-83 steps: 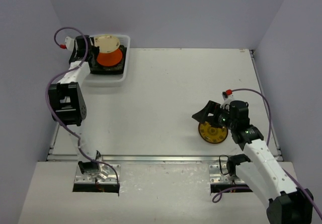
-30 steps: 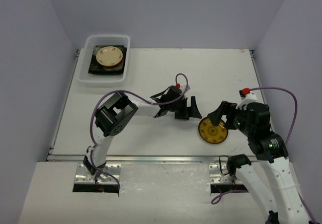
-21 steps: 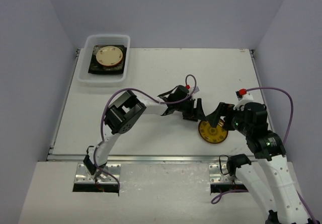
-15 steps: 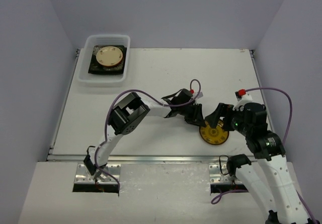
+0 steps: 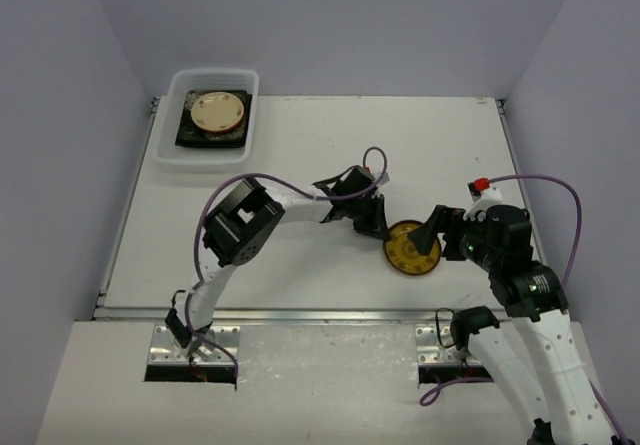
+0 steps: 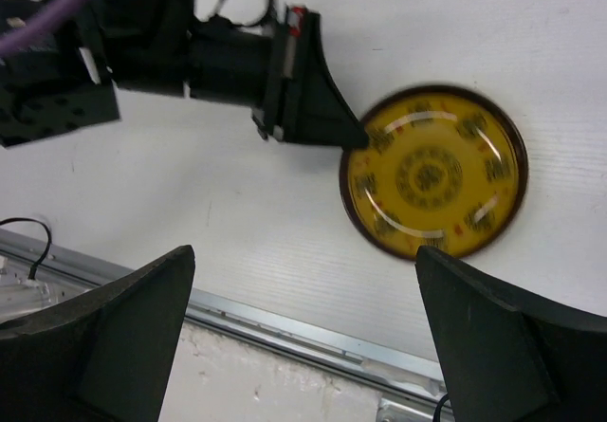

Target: Place the plates into the plastic bin on the countertop

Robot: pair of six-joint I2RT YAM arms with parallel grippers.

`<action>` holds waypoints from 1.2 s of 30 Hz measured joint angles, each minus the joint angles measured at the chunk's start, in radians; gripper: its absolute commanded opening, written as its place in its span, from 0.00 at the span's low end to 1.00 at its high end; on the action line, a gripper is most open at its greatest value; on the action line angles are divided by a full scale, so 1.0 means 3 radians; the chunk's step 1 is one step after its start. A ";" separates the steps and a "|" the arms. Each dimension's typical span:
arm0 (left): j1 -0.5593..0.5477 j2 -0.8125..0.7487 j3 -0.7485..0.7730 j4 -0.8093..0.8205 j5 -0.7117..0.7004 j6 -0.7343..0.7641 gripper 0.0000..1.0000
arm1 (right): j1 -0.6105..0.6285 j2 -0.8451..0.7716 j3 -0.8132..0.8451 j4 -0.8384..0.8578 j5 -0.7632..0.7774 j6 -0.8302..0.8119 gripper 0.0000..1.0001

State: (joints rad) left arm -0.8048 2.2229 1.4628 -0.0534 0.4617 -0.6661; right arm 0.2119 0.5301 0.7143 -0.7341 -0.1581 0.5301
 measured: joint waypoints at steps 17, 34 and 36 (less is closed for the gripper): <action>0.3437 -0.0883 0.0968 -0.0726 -0.1257 -0.0835 0.00 | 0.0000 0.0001 0.0000 0.0006 -0.0003 -0.0023 0.99; 0.3560 0.0156 0.1980 -0.1455 -0.0800 -0.0926 0.40 | 0.0000 0.0053 -0.0026 0.0084 -0.0077 -0.0020 0.99; 0.3560 0.0152 0.1967 -0.1444 -0.0784 -0.0933 0.54 | 0.0000 0.0062 -0.0028 0.0087 -0.0085 -0.0020 0.99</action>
State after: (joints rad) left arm 0.2630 2.2686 2.0529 -0.4865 0.2264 -0.9462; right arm 0.2119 0.5486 0.7059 -0.7080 -0.1835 0.5240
